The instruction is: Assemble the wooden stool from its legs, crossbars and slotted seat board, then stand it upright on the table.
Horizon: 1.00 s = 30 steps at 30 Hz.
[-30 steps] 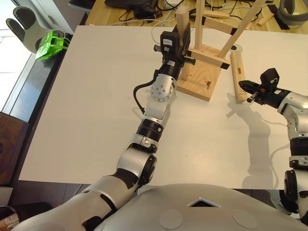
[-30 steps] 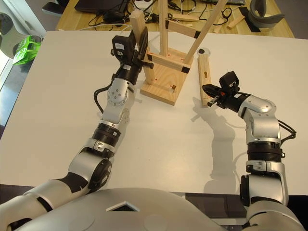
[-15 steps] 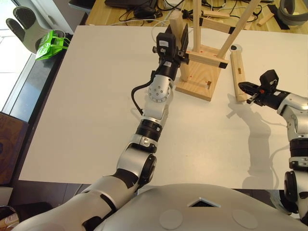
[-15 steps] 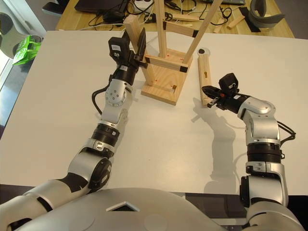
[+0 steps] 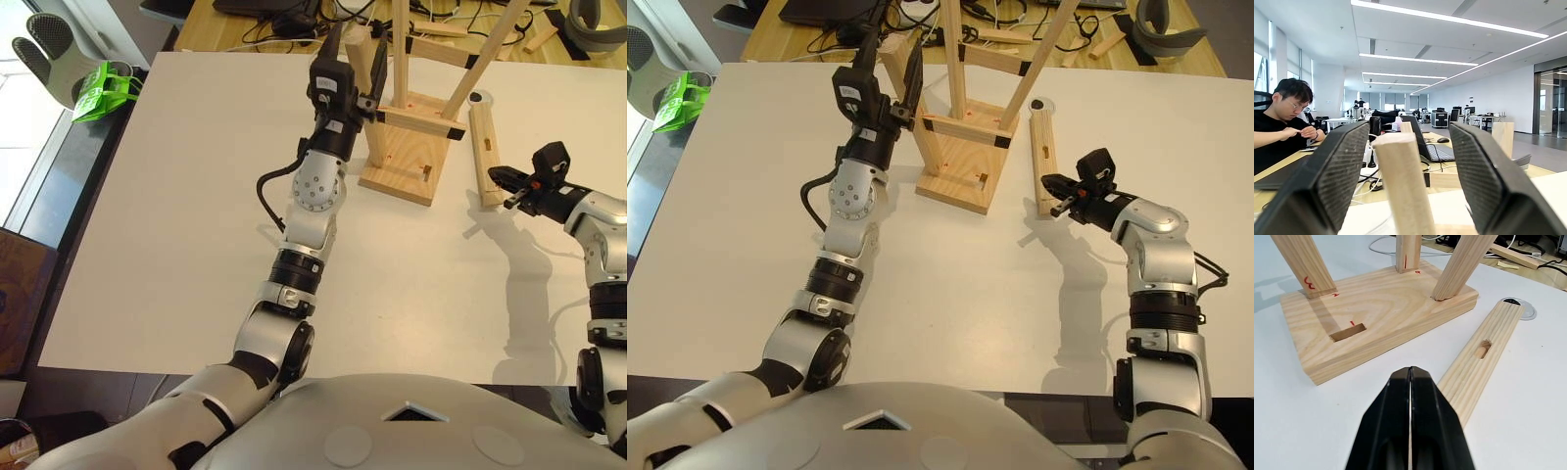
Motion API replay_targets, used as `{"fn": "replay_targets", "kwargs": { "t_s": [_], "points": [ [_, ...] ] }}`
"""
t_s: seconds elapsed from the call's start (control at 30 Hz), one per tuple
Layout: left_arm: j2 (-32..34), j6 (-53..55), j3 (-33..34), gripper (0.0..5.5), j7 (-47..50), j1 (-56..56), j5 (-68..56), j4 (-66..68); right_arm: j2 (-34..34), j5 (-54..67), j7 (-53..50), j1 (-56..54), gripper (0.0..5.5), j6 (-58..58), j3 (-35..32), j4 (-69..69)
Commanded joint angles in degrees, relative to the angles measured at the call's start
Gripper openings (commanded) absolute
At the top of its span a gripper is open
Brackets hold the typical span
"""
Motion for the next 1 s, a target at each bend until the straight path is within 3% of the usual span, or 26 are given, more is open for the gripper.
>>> {"fn": "replay_targets", "kwargs": {
  "t_s": [0.03, 0.17, 0.27, 0.6, 0.83, 1.0],
  "points": [
    [0.2, 1.0, -2.6, 3.00, -2.4, 1.2, 0.9, -2.5, 0.0, 0.5, -0.3, -0.7, 0.00, 0.6, -0.6, -0.3],
    [0.5, 5.5, -0.2, 3.00, 0.4, 0.1, 1.0, -0.2, 0.3, 0.5, -0.5, -0.8, 0.00, 0.5, -0.6, -0.3],
    [0.5, 3.7, -2.4, 3.00, -1.6, 1.0, 1.9, -2.2, 0.4, 0.4, -0.5, -0.7, 0.00, 0.3, -0.6, -0.3],
    [1.4, 1.6, -0.7, 3.00, 2.6, 1.0, 4.8, -7.8, 1.1, 0.5, -3.6, -0.6, 0.00, 3.3, -1.8, 1.7],
    [3.4, 5.5, 0.0, 3.01, 1.5, 2.2, 4.6, -19.7, 4.0, 3.6, -12.9, -5.2, 1.02, 7.0, -8.6, 9.1],
    [3.7, 6.9, 0.5, 3.01, 1.6, 1.8, 4.4, -20.3, 8.0, 4.0, -18.2, -14.0, 1.91, 4.1, -10.7, 22.0]
  ]
}}
